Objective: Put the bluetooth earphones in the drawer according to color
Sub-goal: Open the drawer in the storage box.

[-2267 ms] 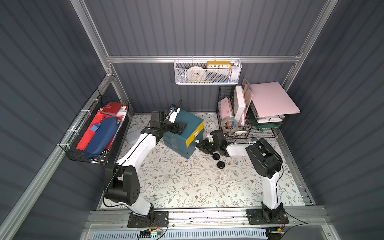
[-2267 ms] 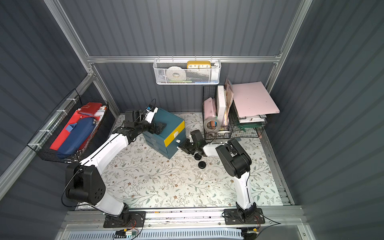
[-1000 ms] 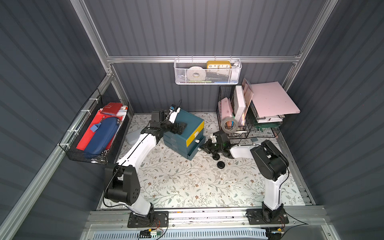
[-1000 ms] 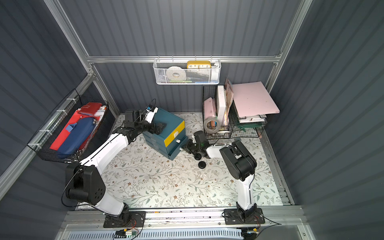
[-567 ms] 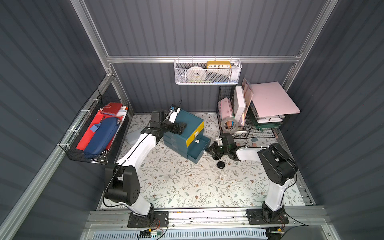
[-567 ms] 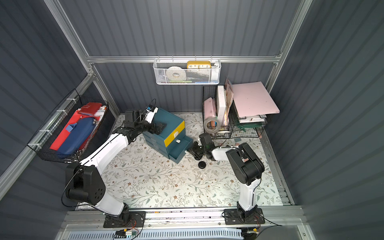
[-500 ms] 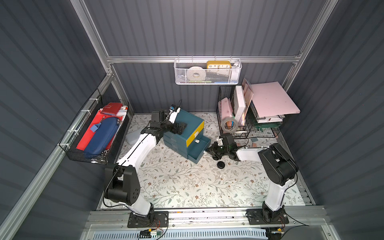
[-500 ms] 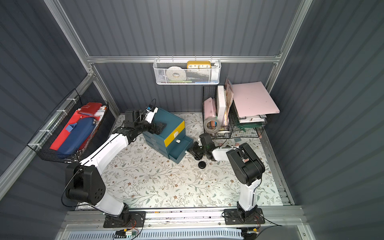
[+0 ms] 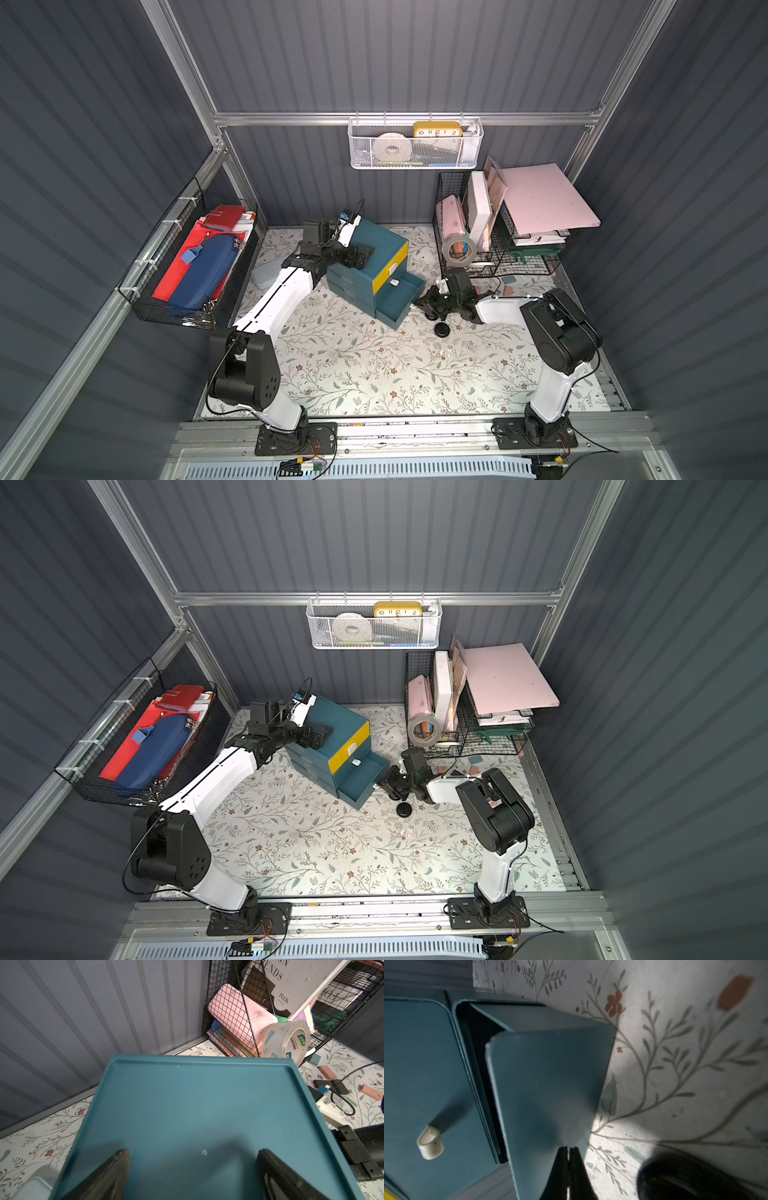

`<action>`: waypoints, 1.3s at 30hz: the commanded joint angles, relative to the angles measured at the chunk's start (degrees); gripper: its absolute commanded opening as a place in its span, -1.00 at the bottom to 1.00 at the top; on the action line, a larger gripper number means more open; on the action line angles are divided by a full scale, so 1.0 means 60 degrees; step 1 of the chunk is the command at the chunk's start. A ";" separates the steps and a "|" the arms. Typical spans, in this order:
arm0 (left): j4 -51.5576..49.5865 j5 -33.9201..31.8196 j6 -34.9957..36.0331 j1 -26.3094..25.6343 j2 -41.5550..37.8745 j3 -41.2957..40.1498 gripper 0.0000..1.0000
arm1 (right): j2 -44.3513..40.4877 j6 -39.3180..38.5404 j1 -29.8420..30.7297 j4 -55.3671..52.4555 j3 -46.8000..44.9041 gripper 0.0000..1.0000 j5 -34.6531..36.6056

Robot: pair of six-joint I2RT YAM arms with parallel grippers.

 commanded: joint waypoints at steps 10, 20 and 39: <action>-0.1683 0.0104 -0.0301 -0.0131 0.0134 -0.0375 0.99 | -0.0958 -0.0821 -0.0135 -0.1241 0.0231 0.03 0.0385; -0.1683 0.0097 -0.0312 -0.0142 0.0163 -0.0376 0.99 | -0.2116 -0.3617 -0.0238 -0.5470 0.1534 0.31 0.1873; -0.1680 0.0134 -0.0338 -0.0169 0.0178 -0.0372 0.99 | -0.1954 -0.5745 0.0850 -0.8826 0.1457 0.45 0.4657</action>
